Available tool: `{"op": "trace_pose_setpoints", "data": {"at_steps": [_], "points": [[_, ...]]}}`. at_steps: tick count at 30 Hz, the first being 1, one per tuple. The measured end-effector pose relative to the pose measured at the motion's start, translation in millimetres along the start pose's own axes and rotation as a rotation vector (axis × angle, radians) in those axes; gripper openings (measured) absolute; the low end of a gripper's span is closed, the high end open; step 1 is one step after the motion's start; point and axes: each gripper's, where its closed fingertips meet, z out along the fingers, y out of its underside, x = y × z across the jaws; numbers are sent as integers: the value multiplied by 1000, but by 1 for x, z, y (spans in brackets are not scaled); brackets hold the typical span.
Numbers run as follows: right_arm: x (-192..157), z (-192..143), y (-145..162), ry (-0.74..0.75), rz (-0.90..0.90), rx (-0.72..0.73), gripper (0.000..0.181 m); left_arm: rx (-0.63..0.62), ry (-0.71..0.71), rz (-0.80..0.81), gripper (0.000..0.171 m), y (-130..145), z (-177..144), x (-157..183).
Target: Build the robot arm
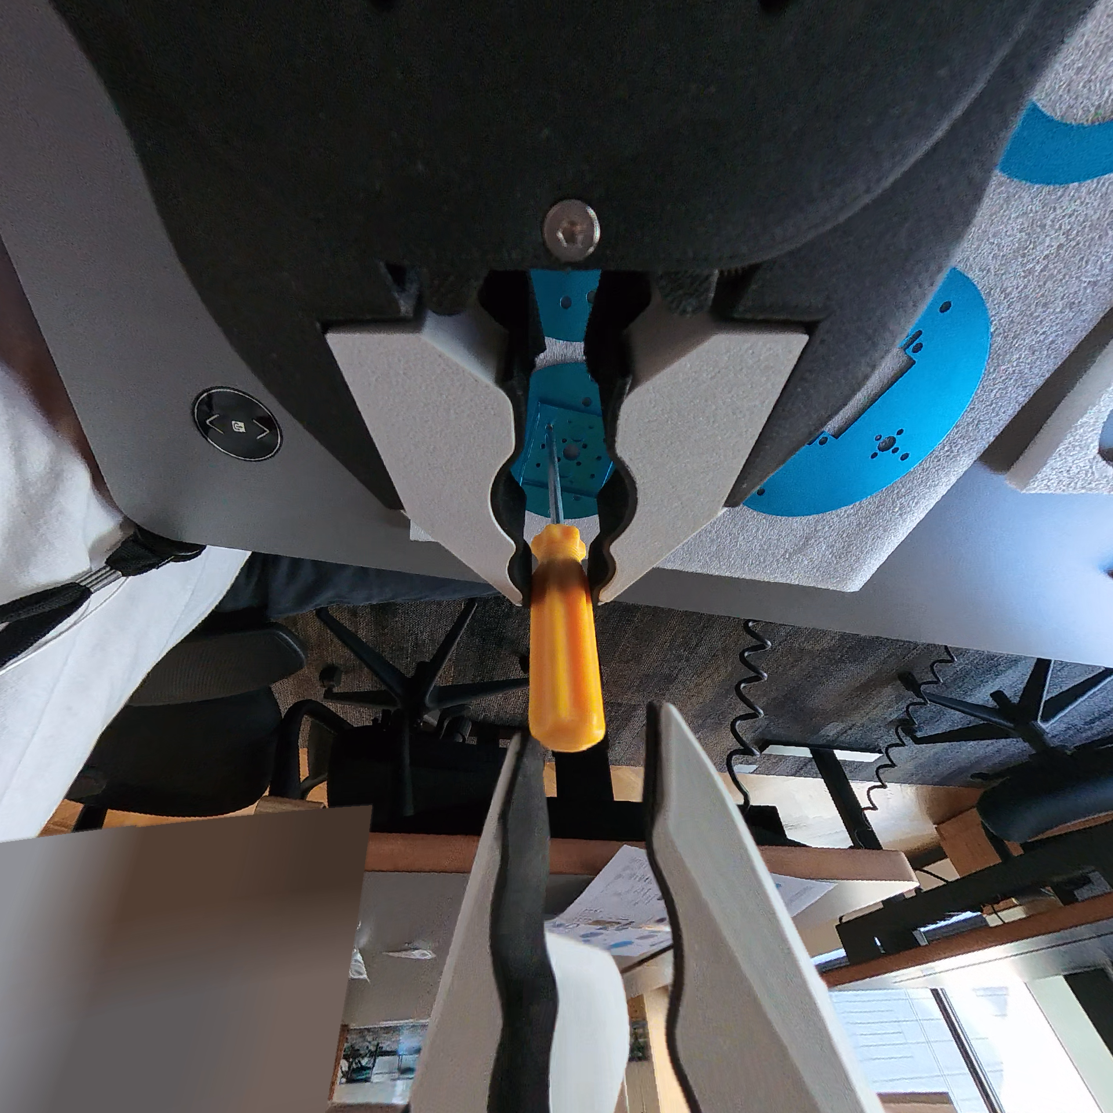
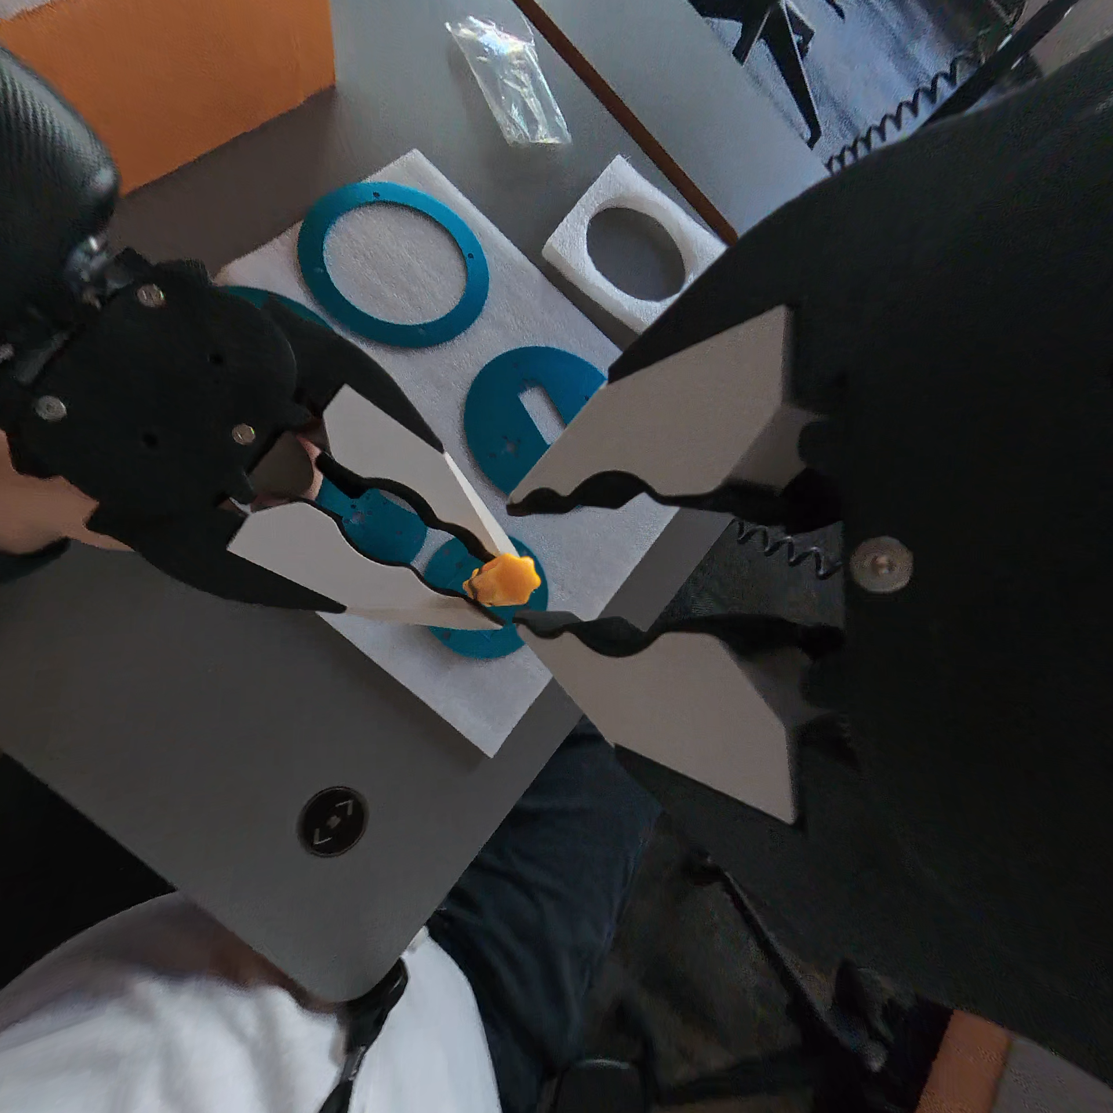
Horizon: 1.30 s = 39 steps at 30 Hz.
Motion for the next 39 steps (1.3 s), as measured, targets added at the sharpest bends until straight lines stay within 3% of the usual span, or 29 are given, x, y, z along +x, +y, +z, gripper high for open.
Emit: {"op": "trace_pose_setpoints", "data": {"at_steps": [6, 14, 16, 20, 23, 26, 33, 39], "points": [[-6, 10, 1, -59, 27, -28, 16, -2, -4, -2, 16, 0, -1, 0], [-3, 12, 5, -118, 598, -72, 17, -31, -56, 23, 16, 3, 0, -4], [-4, 12, 4, -120, 563, -73, 17, -27, -36, 6, 16, 3, 0, -3], [-6, 10, 0, -77, 242, -59, 28, -27, -33, 25, 16, 3, 0, -1], [-8, 12, 0, -57, 108, -75, 17, -26, -22, 28, 16, 3, 1, 1], [-6, 12, 1, -69, 190, -77, 17, -23, -28, 19, 16, 3, 0, 0], [1, 13, 8, -52, 713, -118, 17, -24, -57, 27, 15, 5, -1, -6], [0, 15, 3, -18, 384, -123, 26, -15, -19, 26, 15, 5, -2, 0]]}}
